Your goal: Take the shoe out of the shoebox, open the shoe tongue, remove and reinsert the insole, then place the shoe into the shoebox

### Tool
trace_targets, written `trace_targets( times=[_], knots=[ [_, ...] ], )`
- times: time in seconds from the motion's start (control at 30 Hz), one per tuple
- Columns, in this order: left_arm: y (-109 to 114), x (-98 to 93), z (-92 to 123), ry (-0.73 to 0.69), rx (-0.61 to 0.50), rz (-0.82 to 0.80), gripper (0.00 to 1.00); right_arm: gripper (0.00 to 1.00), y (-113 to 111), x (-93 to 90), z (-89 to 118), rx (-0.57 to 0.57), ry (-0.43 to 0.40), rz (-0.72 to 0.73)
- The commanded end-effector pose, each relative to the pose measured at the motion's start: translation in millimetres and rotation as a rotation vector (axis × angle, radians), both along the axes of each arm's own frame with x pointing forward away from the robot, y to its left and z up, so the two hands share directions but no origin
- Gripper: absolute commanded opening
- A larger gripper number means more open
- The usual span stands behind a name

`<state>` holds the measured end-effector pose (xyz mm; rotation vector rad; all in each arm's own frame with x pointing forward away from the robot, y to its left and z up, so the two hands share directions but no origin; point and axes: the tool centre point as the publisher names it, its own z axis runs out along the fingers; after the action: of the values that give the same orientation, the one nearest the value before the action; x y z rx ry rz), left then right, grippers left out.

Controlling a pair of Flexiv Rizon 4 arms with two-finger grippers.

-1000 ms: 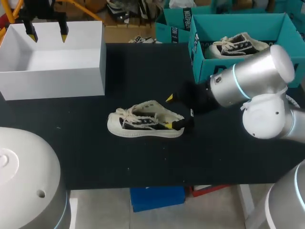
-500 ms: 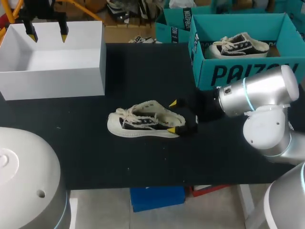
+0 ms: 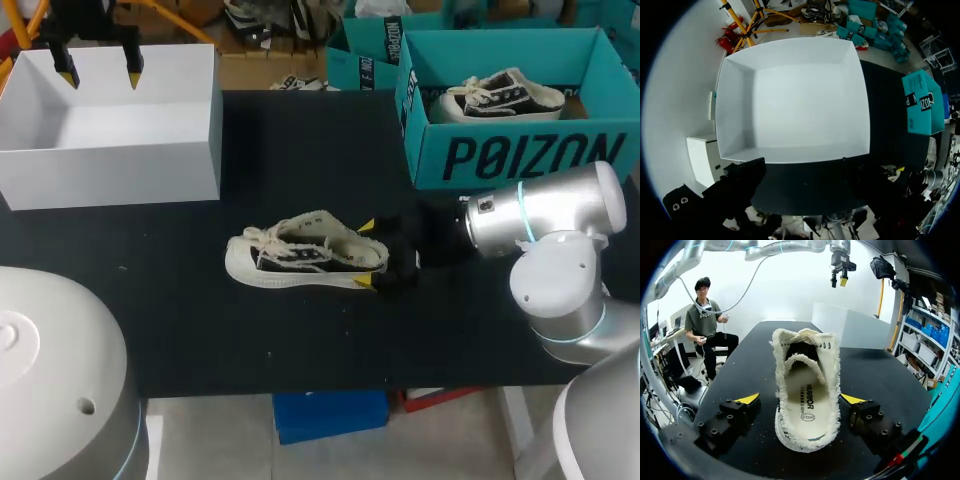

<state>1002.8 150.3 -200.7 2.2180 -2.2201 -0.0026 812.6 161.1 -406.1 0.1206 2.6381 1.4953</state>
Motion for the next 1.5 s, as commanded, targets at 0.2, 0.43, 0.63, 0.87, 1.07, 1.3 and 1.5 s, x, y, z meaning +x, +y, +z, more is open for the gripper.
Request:
trace_targets(
  times=[0.2,0.43,0.63,0.87,1.07,1.3,1.5],
  knots=[
    [-0.2,-0.8,0.6,0.000,0.001,0.001,1.00,1.00,0.1,4.1,-9.2,0.010,-0.003,-0.003],
    [-0.2,-0.8,0.6,0.000,0.001,0.001,1.00,1.00,3.8,7.6,-17.9,0.024,0.000,-0.005],
    [-0.2,-0.8,0.6,0.000,0.001,0.001,1.00,1.00,5.4,8.0,-26.5,0.035,0.011,-0.015],
    [-0.2,-0.8,0.6,0.000,0.001,0.001,1.00,1.00,4.8,7.6,-31.2,0.041,0.030,-0.019],
    [-0.2,-0.8,0.6,0.000,0.001,0.001,1.00,0.00,7.9,7.4,-34.0,0.028,0.040,-0.004],
    [-0.2,-0.8,0.6,0.000,0.001,0.001,1.00,0.00,7.9,7.4,-34.0,0.028,0.040,-0.004],
    [-20.0,-14.4,7.4,0.027,0.032,0.017,1.00,0.00,7.9,7.4,-34.0,0.028,0.040,-0.004]
  ],
)
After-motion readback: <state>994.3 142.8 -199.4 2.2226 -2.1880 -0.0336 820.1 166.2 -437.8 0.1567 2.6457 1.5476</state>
